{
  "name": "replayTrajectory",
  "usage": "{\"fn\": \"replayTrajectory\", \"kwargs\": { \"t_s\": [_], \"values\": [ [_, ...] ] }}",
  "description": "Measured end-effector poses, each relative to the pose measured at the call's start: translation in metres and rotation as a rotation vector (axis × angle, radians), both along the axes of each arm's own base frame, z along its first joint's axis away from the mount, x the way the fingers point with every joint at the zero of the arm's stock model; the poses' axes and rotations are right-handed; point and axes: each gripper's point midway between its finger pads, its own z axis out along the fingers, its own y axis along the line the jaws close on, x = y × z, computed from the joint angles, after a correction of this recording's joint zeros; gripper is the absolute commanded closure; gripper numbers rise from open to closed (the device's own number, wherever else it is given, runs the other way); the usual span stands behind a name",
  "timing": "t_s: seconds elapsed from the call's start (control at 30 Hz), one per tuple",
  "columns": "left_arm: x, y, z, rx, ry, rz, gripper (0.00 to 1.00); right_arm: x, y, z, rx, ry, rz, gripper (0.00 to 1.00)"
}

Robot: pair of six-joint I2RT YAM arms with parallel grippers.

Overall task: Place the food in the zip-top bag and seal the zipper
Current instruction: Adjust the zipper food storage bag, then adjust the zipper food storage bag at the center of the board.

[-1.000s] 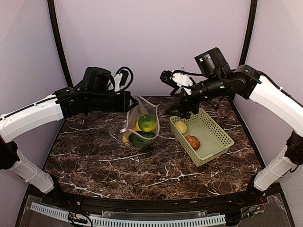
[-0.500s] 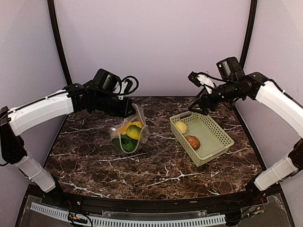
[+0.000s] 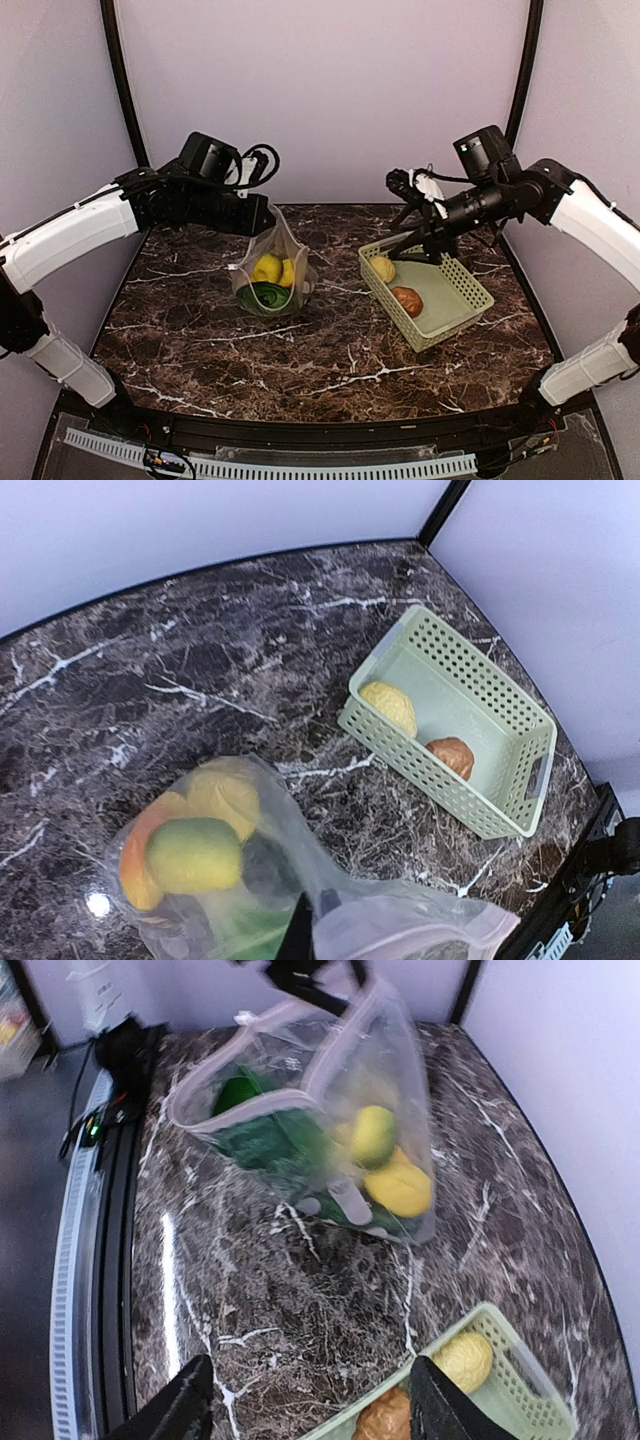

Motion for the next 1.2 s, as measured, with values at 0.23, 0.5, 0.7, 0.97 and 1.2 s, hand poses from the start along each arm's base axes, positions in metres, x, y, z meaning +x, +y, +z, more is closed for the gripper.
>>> {"fn": "replayTrajectory", "kwargs": {
  "t_s": [0.23,0.5,0.7,0.97,1.2],
  "values": [
    [0.000,-0.018,-0.045,-0.002,0.106,-0.033,0.99,-0.052,0.077,-0.022,-0.106,-0.090,0.317,0.43],
    [0.000,-0.028,-0.037,-0.071,0.109,-0.049,0.99,-0.087,0.126,-0.067,-0.267,-0.214,0.487,0.43],
    [-0.002,-0.031,-0.041,-0.089,0.125,-0.057,0.99,-0.085,0.150,-0.085,-0.343,-0.271,0.497,0.45],
    [-0.004,-0.034,-0.039,-0.105,0.130,-0.071,0.99,-0.070,0.155,-0.115,-0.445,-0.277,0.477,0.64],
    [-0.005,-0.036,-0.038,-0.109,0.131,-0.079,0.99,-0.066,0.153,-0.119,-0.475,-0.301,0.462,0.93]
  ]
}}
